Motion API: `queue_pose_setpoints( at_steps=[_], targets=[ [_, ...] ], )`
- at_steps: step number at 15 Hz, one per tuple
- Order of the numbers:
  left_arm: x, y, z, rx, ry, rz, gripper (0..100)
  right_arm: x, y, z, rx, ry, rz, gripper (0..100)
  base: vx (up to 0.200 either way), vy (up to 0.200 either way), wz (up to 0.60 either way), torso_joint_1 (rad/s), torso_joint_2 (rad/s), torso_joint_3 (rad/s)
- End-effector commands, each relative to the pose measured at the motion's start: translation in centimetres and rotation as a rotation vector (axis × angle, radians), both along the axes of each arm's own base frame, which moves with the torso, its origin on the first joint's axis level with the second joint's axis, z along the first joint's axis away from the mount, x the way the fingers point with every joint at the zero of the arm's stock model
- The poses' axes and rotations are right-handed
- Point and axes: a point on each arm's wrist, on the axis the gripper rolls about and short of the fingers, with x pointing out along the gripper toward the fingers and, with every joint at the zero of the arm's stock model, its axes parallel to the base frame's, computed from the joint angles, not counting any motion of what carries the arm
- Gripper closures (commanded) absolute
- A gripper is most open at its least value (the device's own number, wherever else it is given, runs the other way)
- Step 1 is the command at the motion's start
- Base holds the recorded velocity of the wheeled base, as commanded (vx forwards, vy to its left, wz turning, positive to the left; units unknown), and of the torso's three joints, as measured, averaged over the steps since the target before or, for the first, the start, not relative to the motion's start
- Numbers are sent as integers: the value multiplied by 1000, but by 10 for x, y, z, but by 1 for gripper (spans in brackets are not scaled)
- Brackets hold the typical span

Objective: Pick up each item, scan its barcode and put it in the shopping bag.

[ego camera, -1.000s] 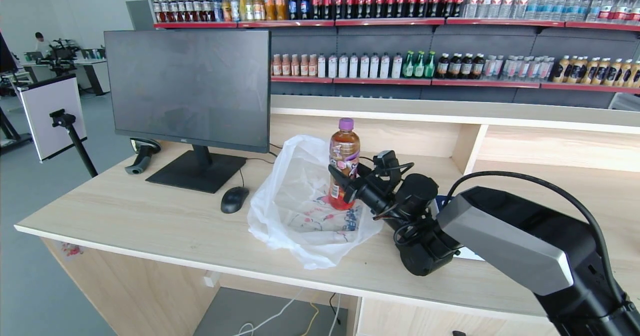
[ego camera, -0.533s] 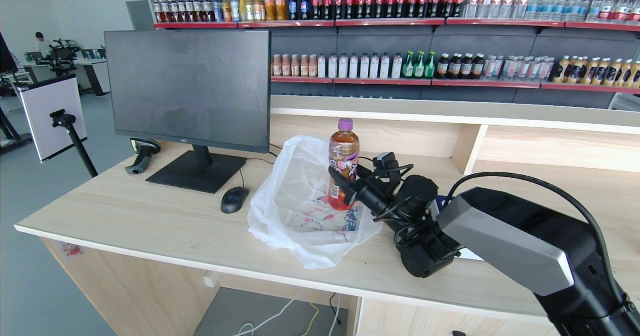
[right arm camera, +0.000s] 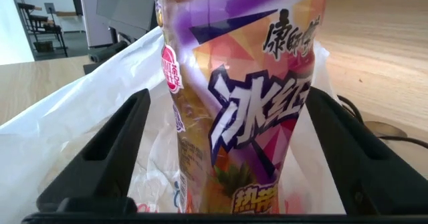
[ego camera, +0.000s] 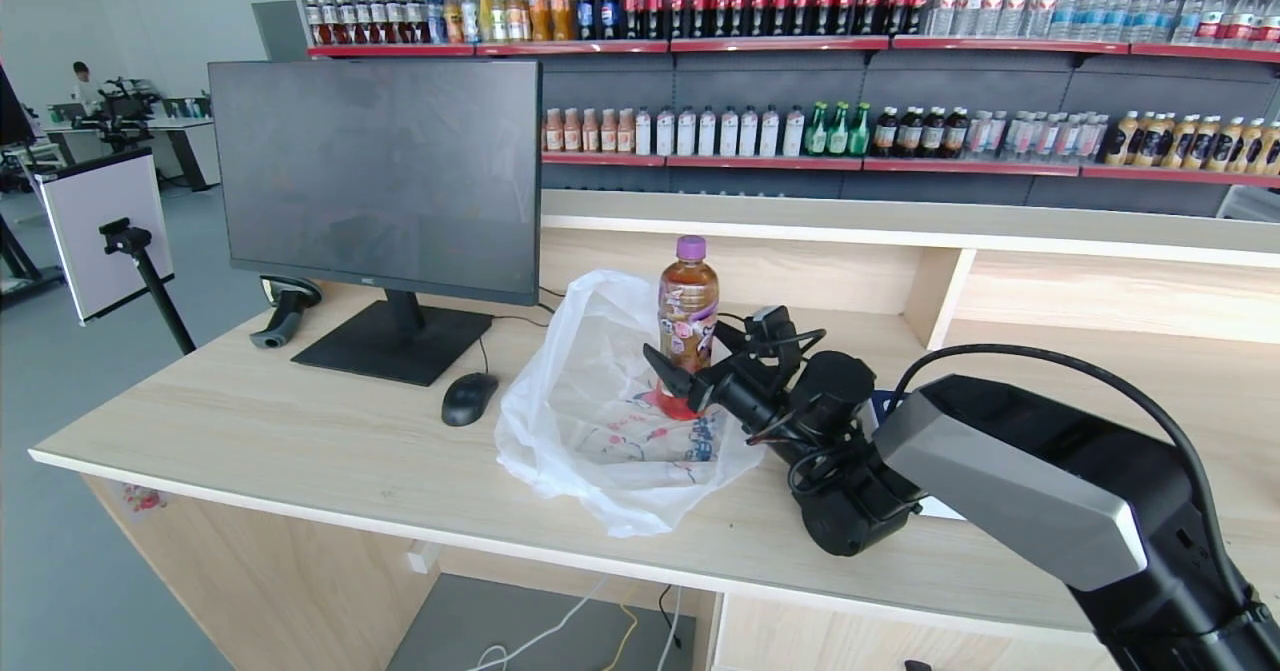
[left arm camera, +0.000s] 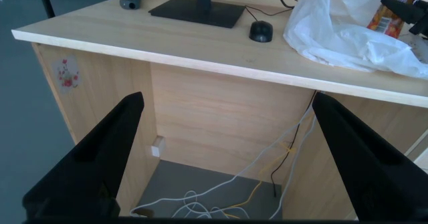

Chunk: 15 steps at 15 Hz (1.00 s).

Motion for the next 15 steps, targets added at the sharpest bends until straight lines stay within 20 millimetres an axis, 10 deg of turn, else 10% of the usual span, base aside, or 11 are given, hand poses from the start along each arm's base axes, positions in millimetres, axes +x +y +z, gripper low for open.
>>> queue_pose_setpoints(
  at_steps=[1, 15],
  targets=[
    [0, 0, 0, 0, 0, -1, 0, -1, 1, 2, 5, -2, 4, 0, 0, 0, 0, 0, 0, 0],
    [0, 0, 0, 0, 0, 1, 0, -6, -2, 23, 7, -44, -3, 0, 0, 0, 0, 0, 0, 0]
  ],
)
